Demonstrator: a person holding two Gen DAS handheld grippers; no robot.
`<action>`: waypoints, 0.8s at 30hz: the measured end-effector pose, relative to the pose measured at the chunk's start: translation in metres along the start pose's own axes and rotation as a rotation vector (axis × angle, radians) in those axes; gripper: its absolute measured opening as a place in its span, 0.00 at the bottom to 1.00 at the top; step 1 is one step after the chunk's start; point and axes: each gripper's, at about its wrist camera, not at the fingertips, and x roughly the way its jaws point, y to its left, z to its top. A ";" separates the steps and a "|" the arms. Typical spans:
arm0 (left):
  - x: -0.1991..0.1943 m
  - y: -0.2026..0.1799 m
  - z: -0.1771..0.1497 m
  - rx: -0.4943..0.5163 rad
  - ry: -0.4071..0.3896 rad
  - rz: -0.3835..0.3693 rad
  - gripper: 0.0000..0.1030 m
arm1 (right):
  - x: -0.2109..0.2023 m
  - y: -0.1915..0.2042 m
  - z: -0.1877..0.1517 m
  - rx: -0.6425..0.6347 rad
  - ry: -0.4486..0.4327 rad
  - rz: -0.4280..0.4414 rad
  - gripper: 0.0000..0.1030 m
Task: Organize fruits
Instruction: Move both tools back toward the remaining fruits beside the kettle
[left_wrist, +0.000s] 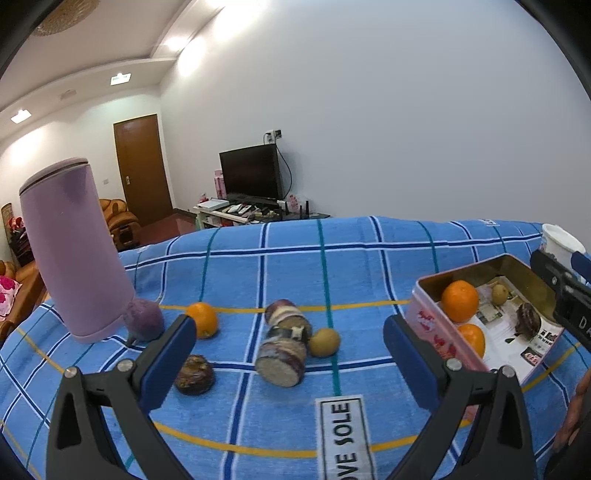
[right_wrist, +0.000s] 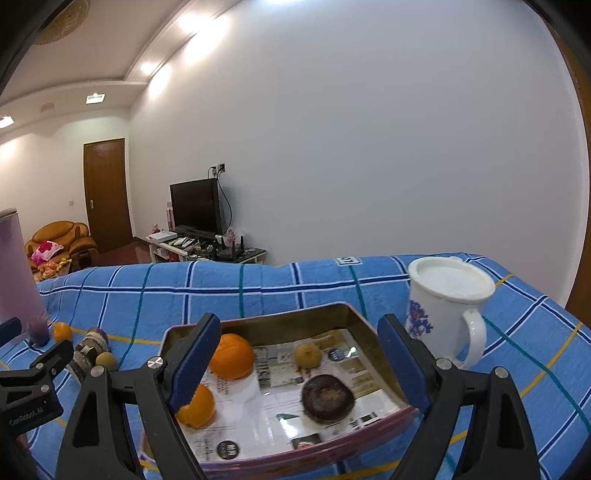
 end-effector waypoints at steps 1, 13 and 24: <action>0.000 0.002 0.000 0.002 0.001 0.001 1.00 | 0.000 0.003 0.000 0.000 0.005 0.001 0.85; 0.004 0.033 -0.003 -0.015 0.022 0.025 1.00 | -0.001 0.051 -0.005 -0.020 0.058 0.062 0.85; 0.014 0.076 -0.006 -0.054 0.056 0.068 1.00 | 0.002 0.106 -0.009 -0.067 0.096 0.124 0.85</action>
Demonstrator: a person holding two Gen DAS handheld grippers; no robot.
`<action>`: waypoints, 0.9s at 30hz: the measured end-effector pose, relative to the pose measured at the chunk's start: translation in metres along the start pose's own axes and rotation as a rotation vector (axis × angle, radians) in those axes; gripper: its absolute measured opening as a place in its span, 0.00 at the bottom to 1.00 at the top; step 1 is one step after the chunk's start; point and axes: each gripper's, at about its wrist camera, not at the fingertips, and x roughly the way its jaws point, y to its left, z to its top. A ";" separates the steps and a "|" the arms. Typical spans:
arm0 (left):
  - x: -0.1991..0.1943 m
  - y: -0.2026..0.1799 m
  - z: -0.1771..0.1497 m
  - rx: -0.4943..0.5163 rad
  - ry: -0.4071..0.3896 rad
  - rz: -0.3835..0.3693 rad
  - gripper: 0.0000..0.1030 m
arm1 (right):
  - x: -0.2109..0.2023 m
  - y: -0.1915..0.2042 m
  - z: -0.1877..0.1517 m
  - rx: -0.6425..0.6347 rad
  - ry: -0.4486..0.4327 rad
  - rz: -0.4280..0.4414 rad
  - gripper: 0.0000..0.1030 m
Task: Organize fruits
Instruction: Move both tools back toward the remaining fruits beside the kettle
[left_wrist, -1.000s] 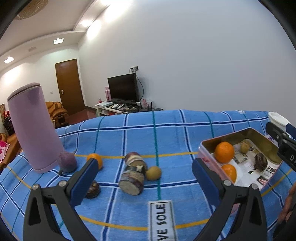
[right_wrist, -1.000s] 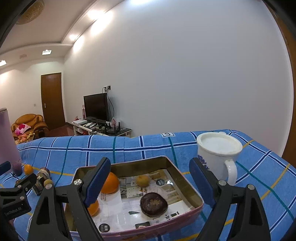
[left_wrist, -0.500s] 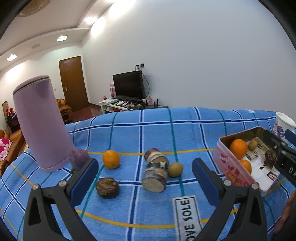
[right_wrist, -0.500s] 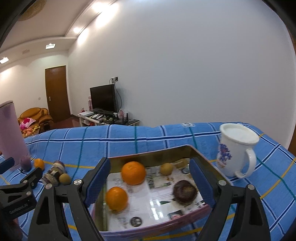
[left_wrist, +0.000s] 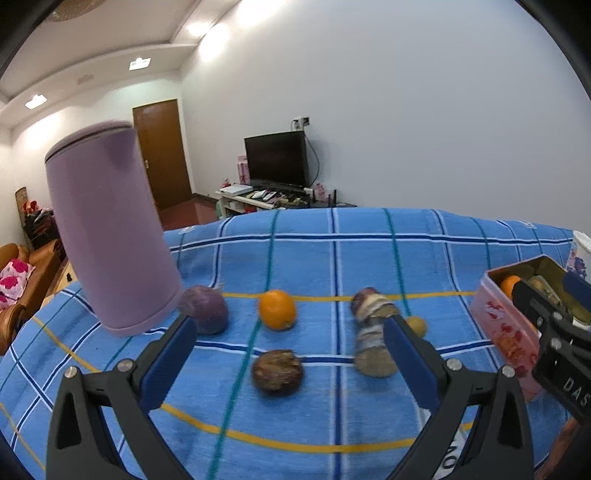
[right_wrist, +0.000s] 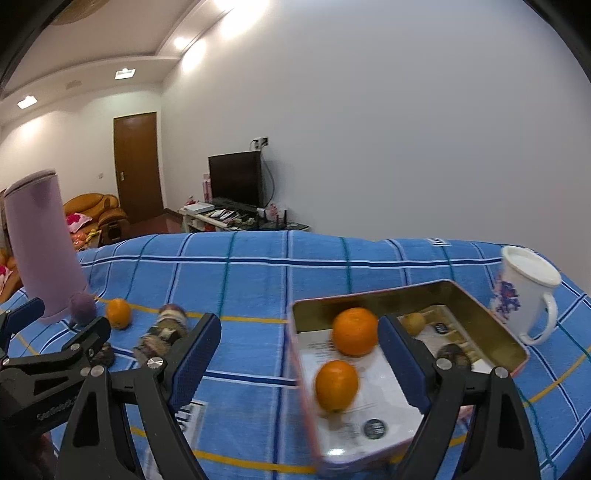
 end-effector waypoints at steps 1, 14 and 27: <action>0.002 0.004 0.000 -0.006 0.006 0.001 1.00 | 0.002 0.005 0.000 -0.006 0.003 0.006 0.85; 0.038 0.094 0.004 -0.188 0.121 0.047 1.00 | 0.016 0.054 0.000 -0.087 0.081 0.054 0.85; 0.034 0.095 0.006 -0.111 0.157 0.027 1.00 | 0.054 0.108 -0.007 -0.134 0.284 0.212 0.63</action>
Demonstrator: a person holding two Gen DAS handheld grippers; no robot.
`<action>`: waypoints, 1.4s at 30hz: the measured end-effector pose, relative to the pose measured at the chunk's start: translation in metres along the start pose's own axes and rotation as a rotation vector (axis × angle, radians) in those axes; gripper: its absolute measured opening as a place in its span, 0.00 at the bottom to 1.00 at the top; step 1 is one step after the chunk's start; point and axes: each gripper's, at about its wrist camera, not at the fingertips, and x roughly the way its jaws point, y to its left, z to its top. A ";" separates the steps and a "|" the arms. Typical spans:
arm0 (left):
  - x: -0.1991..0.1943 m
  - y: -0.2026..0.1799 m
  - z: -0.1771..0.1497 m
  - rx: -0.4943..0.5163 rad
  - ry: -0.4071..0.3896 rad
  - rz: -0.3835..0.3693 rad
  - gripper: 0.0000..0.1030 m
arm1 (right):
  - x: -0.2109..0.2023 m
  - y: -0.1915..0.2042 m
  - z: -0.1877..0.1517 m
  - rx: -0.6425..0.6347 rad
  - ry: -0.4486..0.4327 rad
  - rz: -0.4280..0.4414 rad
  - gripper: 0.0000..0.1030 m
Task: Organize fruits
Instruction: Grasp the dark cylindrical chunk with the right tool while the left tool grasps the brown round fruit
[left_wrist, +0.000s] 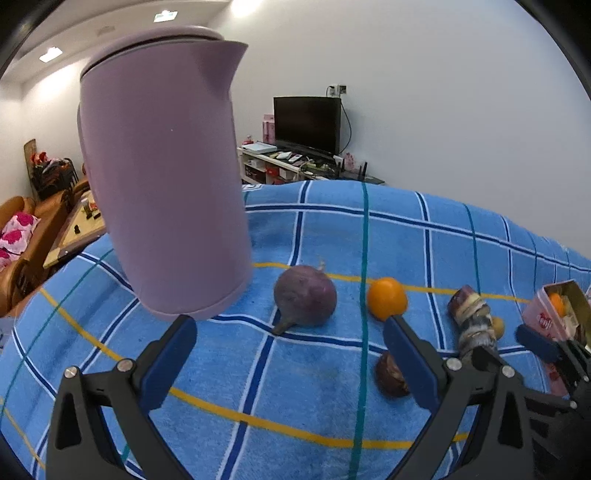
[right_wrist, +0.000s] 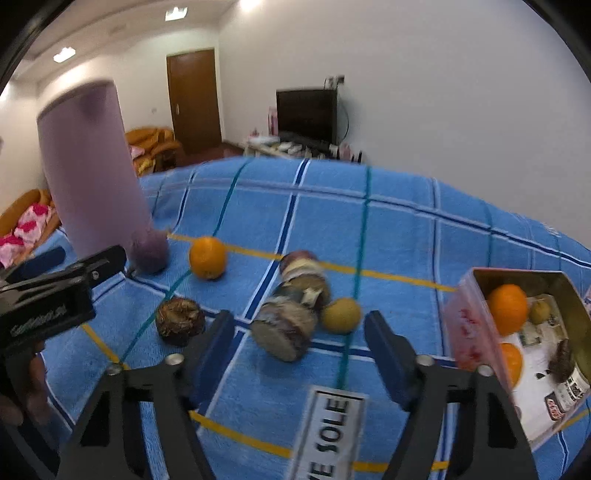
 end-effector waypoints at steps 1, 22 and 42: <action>-0.001 0.002 0.001 -0.006 -0.002 0.004 1.00 | 0.005 0.002 0.001 0.006 0.018 0.007 0.60; 0.001 -0.001 0.004 -0.009 -0.008 -0.163 0.98 | 0.015 0.006 -0.002 0.064 0.090 0.130 0.43; 0.047 -0.053 -0.013 0.164 0.223 -0.258 0.68 | -0.041 -0.042 -0.030 0.114 -0.032 0.064 0.43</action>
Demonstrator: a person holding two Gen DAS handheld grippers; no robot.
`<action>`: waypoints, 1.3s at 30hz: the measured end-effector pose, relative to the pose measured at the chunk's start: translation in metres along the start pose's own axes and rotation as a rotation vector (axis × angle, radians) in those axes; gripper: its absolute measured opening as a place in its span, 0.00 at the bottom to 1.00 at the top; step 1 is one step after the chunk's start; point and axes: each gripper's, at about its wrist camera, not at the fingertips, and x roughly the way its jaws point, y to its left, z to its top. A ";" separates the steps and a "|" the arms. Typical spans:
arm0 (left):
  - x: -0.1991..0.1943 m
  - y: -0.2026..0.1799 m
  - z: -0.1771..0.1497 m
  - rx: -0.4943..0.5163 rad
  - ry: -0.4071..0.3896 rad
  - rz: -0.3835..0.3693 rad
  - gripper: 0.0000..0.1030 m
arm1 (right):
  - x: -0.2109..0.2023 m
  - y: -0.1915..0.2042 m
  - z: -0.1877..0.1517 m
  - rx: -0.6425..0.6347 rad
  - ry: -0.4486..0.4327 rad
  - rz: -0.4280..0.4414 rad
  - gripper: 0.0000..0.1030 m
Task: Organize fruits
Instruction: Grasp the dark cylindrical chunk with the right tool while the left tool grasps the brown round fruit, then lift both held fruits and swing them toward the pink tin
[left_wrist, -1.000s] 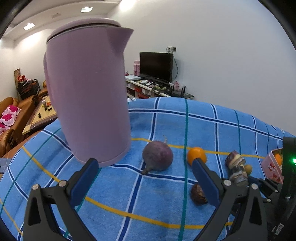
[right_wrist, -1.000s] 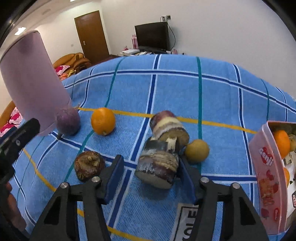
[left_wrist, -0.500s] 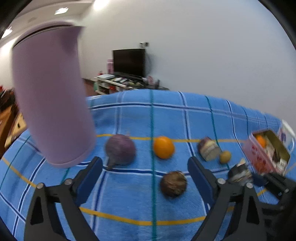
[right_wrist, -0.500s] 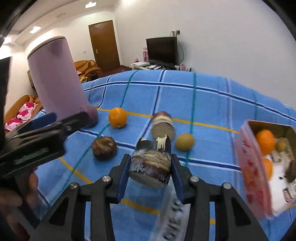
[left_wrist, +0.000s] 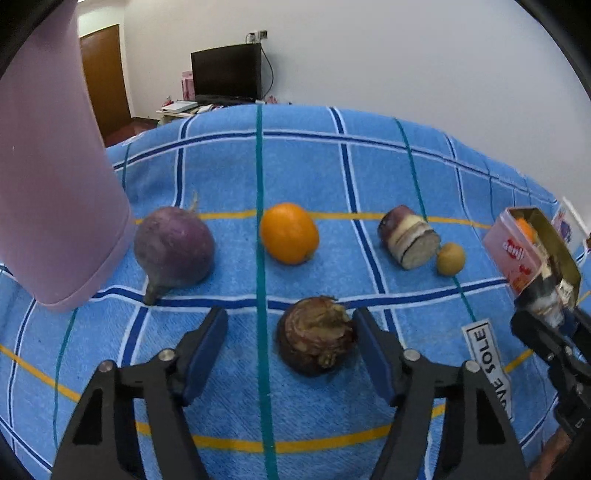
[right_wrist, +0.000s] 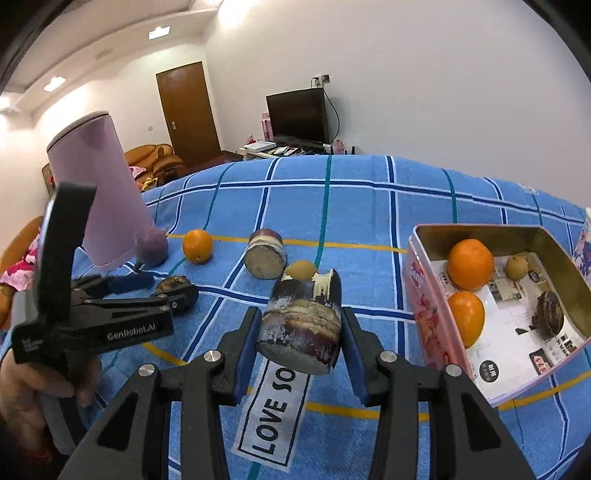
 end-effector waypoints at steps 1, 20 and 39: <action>-0.001 -0.001 -0.001 0.003 -0.001 -0.001 0.64 | 0.000 -0.001 -0.001 0.005 0.003 0.004 0.43; -0.057 -0.003 -0.011 0.016 -0.272 0.097 0.41 | -0.016 0.022 -0.004 -0.122 -0.129 -0.081 0.43; -0.066 -0.010 -0.021 -0.007 -0.310 0.119 0.41 | -0.022 0.028 -0.007 -0.153 -0.153 -0.083 0.43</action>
